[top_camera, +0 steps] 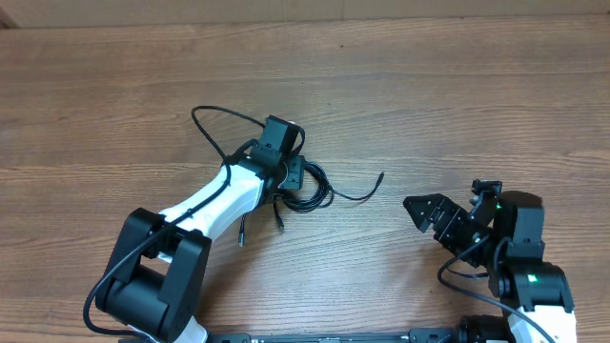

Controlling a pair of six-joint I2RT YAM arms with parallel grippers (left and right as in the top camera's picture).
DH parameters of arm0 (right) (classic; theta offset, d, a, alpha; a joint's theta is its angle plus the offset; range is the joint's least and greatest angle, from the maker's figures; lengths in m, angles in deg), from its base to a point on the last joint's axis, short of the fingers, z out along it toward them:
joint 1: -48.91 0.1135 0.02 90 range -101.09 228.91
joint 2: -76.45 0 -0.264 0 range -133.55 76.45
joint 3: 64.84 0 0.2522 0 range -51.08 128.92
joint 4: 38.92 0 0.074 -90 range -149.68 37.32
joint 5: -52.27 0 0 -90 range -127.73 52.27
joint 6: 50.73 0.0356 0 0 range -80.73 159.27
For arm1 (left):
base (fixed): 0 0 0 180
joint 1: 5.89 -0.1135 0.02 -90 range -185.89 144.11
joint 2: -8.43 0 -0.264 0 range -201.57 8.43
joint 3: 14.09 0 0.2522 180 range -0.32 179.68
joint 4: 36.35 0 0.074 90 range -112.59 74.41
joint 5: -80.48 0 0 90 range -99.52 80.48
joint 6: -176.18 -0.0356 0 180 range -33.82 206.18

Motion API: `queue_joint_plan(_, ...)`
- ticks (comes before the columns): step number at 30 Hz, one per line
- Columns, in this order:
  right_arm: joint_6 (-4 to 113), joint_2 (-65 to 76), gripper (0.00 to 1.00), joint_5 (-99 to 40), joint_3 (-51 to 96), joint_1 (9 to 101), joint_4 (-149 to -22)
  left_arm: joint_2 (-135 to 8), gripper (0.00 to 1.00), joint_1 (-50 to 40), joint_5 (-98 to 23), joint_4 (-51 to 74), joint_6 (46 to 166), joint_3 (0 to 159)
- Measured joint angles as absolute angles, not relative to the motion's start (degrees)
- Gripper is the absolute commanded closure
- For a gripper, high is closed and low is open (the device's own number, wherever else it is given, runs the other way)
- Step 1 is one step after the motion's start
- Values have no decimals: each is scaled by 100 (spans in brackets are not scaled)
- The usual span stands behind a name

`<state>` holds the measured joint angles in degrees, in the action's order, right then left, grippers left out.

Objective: Untangle cables
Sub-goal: 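Move the right gripper toward the cable bundle held by the left gripper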

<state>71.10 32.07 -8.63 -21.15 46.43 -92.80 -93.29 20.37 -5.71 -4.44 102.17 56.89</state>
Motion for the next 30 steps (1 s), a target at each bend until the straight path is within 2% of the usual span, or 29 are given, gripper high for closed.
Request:
queue_joint_plan(4, 7051, 3028, 0, -865, -2115, 4643, -9256, -9350, 72, 2037, -737, -505, 9905, 5387)
queue_joint_plan(6, 7042, 2987, 0, -863, -2115, 4643, -9191, -9388, 92, 2035, -774, -529, 9830, 5306)
queue_joint_plan(7, 7034, 2978, 0, -865, -2115, 4643, -9132, -9394, 96, 2037, -805, -549, 9774, 5304)
queue_joint_plan(14, 6498, 2978, 0, -830, -2108, 4643, -8784, -9399, 96, 2035, -925, -569, 9754, 5310)
queue_joint_plan(21, 6256, 2978, 0, -410, -2104, 4643, -8699, -9350, 96, 2037, -1227, 19, 9754, 5632)
queue_joint_plan(30, 6186, 2930, 0, 64, -2101, 4643, -8762, -8570, 96, 2037, -2053, 135, 9527, 5822)
